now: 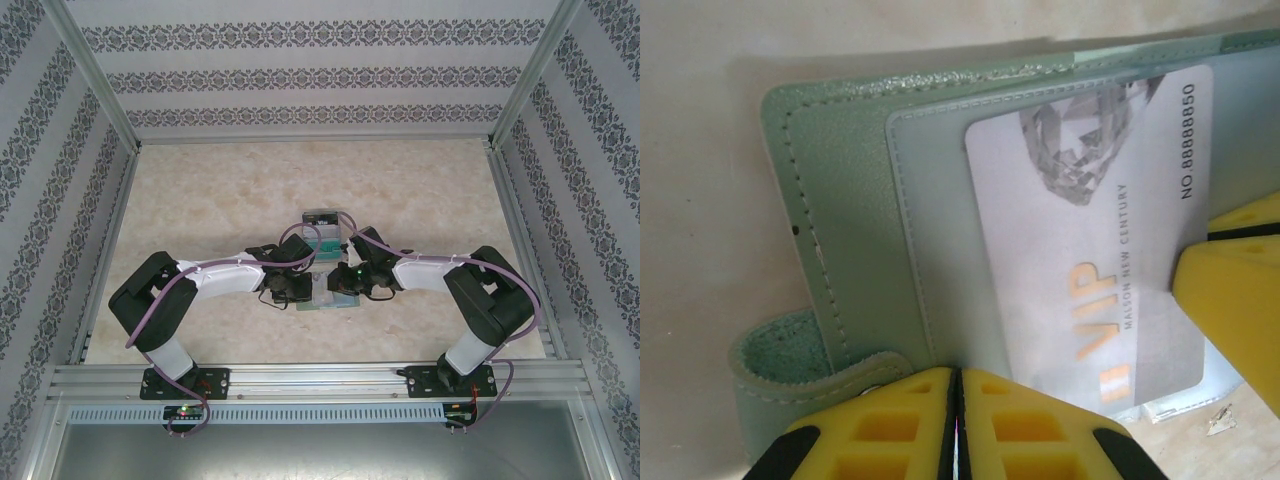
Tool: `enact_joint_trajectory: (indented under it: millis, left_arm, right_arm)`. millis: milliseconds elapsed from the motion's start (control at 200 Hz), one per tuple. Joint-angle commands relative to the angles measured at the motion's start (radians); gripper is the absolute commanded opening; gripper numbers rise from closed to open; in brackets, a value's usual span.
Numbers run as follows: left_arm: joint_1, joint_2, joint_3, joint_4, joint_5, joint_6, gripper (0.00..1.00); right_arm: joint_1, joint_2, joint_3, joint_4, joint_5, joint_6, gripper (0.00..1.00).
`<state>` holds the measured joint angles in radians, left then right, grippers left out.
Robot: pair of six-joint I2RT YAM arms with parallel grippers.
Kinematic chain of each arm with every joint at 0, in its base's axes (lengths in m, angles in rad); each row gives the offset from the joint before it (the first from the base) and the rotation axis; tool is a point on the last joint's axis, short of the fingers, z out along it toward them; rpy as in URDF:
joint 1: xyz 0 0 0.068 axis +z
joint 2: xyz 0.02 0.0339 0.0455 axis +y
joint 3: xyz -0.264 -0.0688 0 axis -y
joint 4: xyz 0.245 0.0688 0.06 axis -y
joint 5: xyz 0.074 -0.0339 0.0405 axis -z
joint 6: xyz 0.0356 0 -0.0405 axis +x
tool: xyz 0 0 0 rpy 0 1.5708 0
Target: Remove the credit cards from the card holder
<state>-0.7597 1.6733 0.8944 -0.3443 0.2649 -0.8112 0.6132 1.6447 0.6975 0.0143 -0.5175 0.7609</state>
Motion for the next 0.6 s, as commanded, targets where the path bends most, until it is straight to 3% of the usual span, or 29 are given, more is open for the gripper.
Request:
enact_joint_trajectory:
  millis: [0, 130, 595]
  left_arm:
    - [-0.016, 0.028, 0.000, -0.018, -0.003, 0.010, 0.09]
    - [-0.016, 0.026, -0.002, -0.021, -0.005, 0.012, 0.09]
    - [-0.018, 0.019, 0.014, -0.048, -0.009, 0.025, 0.09]
  right_arm:
    - [0.004, 0.011, -0.005, -0.001, 0.006, 0.008, 0.06]
    - [-0.017, -0.019, -0.031, -0.009, 0.010, 0.002, 0.00]
    - [-0.150, -0.223, -0.105, -0.122, 0.015, -0.099, 0.00]
